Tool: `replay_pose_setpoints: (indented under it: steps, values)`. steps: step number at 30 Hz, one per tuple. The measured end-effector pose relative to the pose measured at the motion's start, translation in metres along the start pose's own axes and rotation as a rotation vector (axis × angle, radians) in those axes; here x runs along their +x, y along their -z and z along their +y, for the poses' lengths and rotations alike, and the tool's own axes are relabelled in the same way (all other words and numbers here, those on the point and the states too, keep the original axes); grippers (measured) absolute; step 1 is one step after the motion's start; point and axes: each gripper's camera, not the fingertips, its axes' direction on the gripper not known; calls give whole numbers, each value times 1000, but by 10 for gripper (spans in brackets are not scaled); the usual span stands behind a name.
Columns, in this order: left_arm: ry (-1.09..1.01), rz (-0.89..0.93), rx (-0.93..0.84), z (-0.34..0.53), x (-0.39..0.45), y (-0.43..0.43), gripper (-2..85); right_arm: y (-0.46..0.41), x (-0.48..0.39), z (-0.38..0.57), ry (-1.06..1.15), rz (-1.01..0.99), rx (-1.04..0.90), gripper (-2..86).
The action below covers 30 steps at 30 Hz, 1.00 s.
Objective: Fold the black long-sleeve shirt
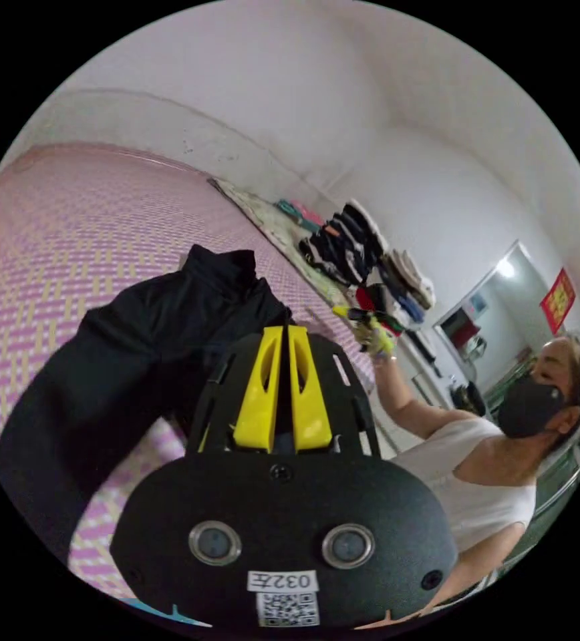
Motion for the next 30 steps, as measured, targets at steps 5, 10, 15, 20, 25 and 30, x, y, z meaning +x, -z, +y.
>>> replay_pose_setpoints:
  steps: [5, 10, 15, 20, 25, 30]
  values:
    - [-6, -80, -206, -102, 7, -139, -13, 13, -119, 202, 222, 242, 65, -3]
    - [20, -123, -323, -157, 16, -240, -13, -37, -91, 331, -23, 294, 24, 26]
    - [91, -230, -355, -175, 21, -289, -13, -94, -35, 361, -66, 168, 42, 88]
    - [62, -267, -300, -191, 44, -290, -14, -136, -7, 362, 0, 80, -23, 99]
    - [-5, -264, -303, -208, 63, -307, -14, -150, 9, 378, -18, 24, -9, 35]
    - [-6, -351, -386, -217, 68, -344, -11, -160, 17, 389, -40, 10, -20, -3]
